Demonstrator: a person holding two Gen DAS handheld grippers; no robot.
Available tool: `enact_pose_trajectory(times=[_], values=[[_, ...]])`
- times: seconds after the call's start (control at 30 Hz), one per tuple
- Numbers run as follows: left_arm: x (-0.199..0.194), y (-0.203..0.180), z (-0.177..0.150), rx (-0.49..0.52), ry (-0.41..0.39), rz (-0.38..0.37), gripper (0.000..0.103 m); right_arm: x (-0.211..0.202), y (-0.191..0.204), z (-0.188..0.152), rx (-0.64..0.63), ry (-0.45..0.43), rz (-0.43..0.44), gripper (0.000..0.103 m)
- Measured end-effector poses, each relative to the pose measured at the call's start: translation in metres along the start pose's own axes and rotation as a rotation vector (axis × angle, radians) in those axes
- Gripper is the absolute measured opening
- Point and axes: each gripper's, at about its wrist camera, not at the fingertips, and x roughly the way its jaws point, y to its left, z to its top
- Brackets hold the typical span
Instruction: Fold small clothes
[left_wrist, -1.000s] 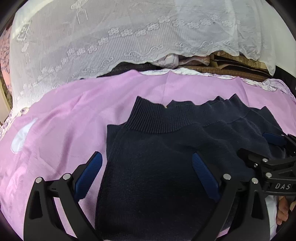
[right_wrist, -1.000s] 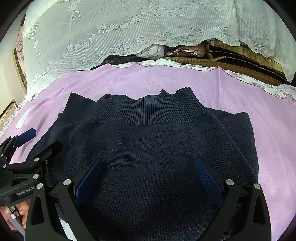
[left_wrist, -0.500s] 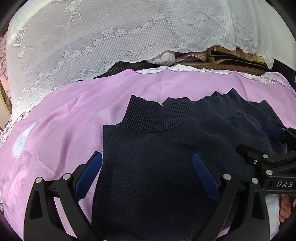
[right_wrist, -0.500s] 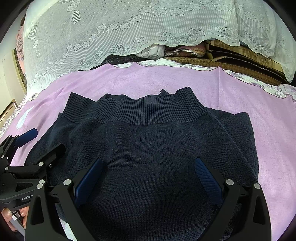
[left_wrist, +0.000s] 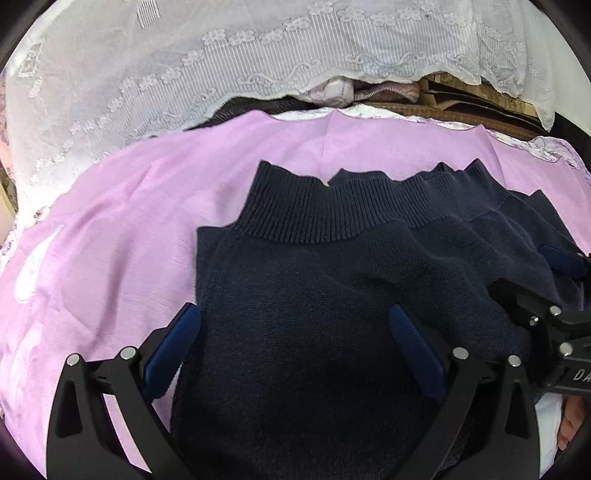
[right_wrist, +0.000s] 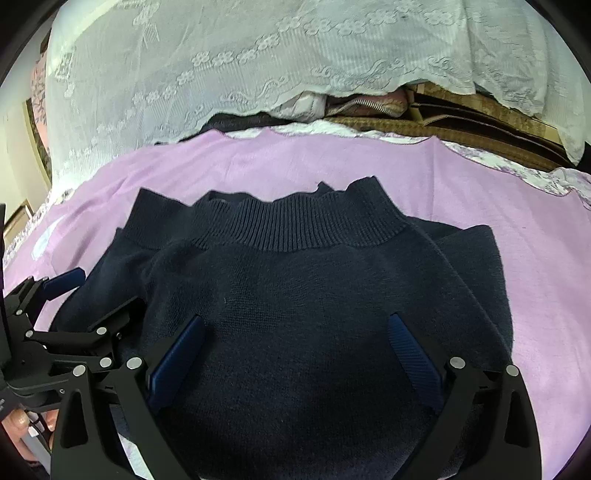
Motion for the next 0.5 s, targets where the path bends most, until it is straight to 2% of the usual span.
enact_pose_trajectory(times=[0.07, 0.13, 0.3, 0.5], values=[[-0.009, -0.001, -0.002, 0.001, -0.038, 0.050, 0.099, -0.009, -0.004, -0.003, 0.030, -0.037, -0.019, 0.099], [-0.016, 0.000, -0.002, -0.002, -0.073, 0.066, 0.099, -0.017, -0.010, -0.007, 0.071, -0.059, -0.011, 0.099], [-0.032, 0.006, -0.011, -0.026, -0.098, 0.015, 0.099, -0.033, -0.014, -0.022, 0.121, -0.080, 0.014, 0.099], [-0.046, 0.010, -0.022, -0.049, -0.114, 0.006, 0.099, -0.052, -0.015, -0.036, 0.156, -0.105, 0.023, 0.099]])
